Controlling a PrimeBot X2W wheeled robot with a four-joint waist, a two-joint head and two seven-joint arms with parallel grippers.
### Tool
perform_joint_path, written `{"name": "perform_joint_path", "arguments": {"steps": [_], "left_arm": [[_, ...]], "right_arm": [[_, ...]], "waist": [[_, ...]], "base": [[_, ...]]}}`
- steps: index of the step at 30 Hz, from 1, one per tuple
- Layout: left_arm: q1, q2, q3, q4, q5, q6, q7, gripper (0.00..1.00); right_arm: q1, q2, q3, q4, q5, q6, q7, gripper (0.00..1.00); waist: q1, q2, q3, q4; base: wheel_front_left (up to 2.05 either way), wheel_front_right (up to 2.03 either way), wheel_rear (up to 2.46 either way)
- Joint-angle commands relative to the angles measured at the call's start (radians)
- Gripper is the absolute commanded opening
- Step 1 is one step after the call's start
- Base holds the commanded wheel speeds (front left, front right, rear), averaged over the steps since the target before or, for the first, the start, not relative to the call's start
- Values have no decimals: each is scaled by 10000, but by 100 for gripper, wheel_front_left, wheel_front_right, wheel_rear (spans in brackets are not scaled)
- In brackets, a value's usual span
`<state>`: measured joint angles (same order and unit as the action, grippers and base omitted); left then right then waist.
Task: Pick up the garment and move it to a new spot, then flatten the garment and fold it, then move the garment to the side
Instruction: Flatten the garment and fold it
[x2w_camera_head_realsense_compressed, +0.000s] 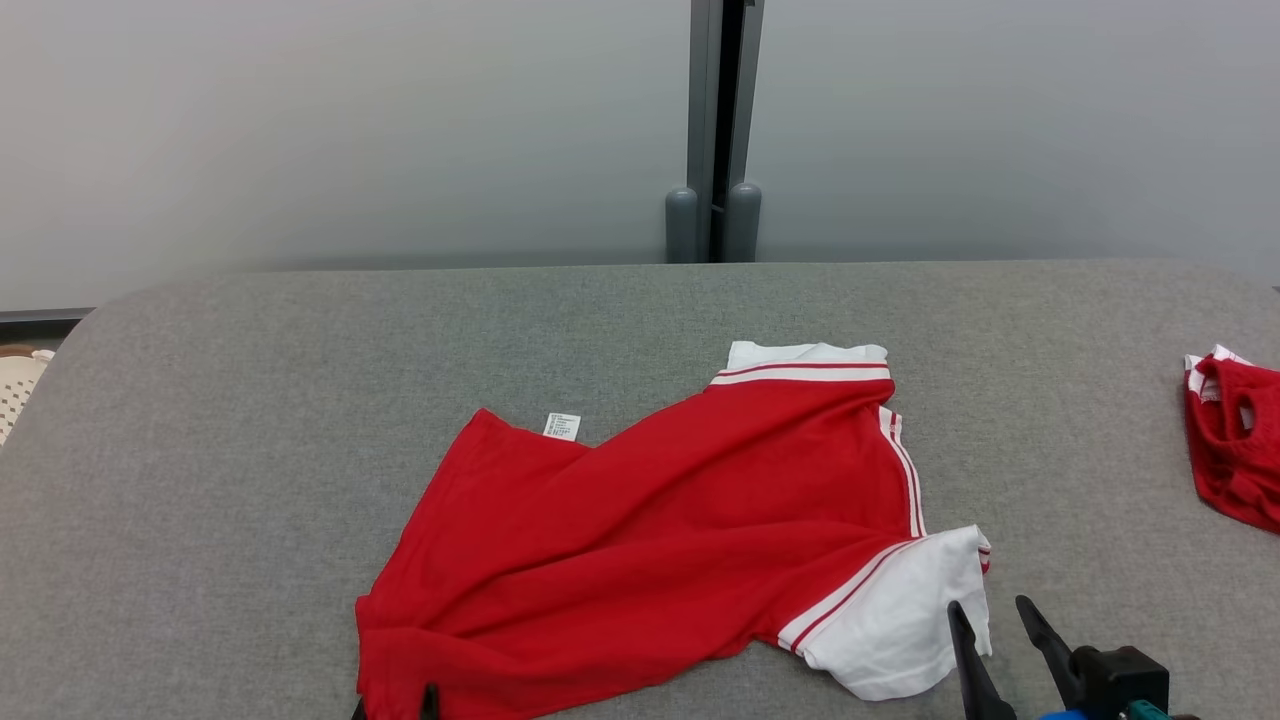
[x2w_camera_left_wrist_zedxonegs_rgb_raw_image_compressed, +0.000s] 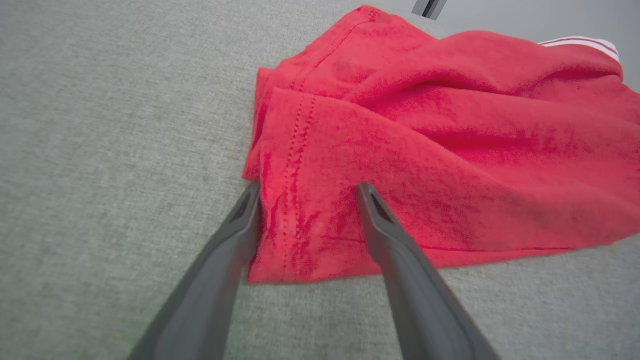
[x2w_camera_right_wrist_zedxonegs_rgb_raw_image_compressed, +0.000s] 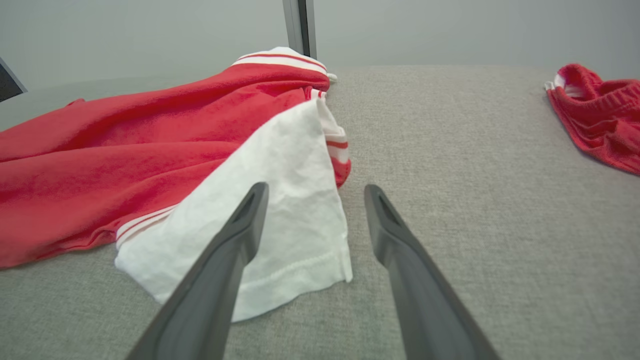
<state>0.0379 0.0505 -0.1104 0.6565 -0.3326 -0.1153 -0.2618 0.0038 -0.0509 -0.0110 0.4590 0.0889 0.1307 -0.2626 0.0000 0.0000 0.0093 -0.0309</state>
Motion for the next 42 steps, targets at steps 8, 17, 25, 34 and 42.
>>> {"name": "perform_joint_path", "arguments": {"steps": [8, 17, 25, 34, 42], "left_arm": [[73, 3, -38, -227, 113, -78, -47, 0], [87, 1, -3, -302, 230, -106, -47, 0], [-51, 1, -164, -362, 149, -146, -46, 0], [-296, 1, -241, -335, 141, -159, -47, 0], [-307, 3, -225, -618, 103, -157, -47, 0]], "right_arm": [[12, -5, -157, 155, -17, -1, -27, 100], [-94, -5, -579, 885, -214, 0, -27, 100], [-688, -6, -558, 1632, -242, 0, -29, 100], [-1311, -3, -118, 2970, -228, 0, -3, 19], [-1276, -59, 150, 2404, 302, 0, -15, 0]], "waist": [[0, 0, -10, 60], [0, 0, 14, 178], [0, 0, 176, 283], [0, 0, 383, 408], [0, 0, 278, 412]], "base": [[0, 0, 0], [0, 0, 0], [0, 0, 0], [0, 0, 0], [0, 0, 0]]}}
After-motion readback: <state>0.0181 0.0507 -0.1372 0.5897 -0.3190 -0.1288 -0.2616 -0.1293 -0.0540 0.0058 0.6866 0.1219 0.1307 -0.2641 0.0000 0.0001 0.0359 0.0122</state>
